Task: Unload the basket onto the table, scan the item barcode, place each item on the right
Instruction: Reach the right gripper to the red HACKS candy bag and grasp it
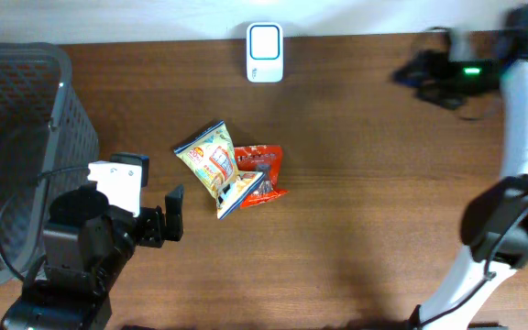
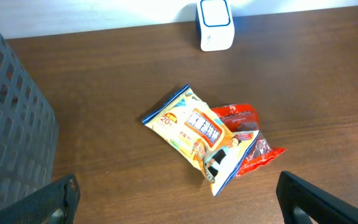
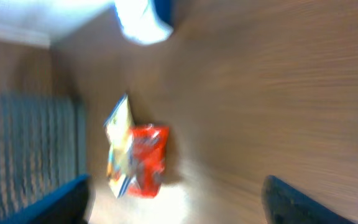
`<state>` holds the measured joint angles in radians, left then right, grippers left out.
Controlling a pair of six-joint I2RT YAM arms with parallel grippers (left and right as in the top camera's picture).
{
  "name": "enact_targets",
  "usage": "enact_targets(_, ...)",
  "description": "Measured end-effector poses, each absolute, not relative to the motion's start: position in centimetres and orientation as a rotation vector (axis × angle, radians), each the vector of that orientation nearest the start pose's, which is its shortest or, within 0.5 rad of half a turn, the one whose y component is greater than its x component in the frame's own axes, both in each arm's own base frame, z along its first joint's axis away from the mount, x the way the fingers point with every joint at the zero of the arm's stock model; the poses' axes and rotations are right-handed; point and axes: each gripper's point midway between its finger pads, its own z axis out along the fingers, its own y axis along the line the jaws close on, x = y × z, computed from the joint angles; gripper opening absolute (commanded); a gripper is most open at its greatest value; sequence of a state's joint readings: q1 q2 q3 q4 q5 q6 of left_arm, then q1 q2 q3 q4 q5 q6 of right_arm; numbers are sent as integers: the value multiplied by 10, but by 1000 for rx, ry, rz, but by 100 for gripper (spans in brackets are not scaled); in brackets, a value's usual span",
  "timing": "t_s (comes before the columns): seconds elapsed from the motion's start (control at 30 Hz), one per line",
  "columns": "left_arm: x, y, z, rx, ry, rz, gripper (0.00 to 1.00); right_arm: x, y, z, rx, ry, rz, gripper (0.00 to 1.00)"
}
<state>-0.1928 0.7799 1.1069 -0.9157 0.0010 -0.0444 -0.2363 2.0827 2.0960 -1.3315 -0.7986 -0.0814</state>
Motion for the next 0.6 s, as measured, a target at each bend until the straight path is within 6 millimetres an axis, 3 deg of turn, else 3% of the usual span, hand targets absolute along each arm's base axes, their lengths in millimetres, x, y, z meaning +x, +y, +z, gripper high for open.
enact_targets(0.17,245,-48,298,161,2157,-137,99,438,133,201,-351,2731,888,99)
enact_targets(0.23,245,-48,298,160,2157,-138,99,428,165,196,-470,2751,840,99)
enact_targets(0.4,245,-48,298,161,2157,-138,99,405,224,189,-687,2752,743,99)
enact_targets(0.53,245,-48,298,161,2157,-138,99,392,257,186,-694,2766,743,100)
enact_targets(0.6,245,-48,298,161,2158,-138,99,389,268,181,-664,2780,751,91)
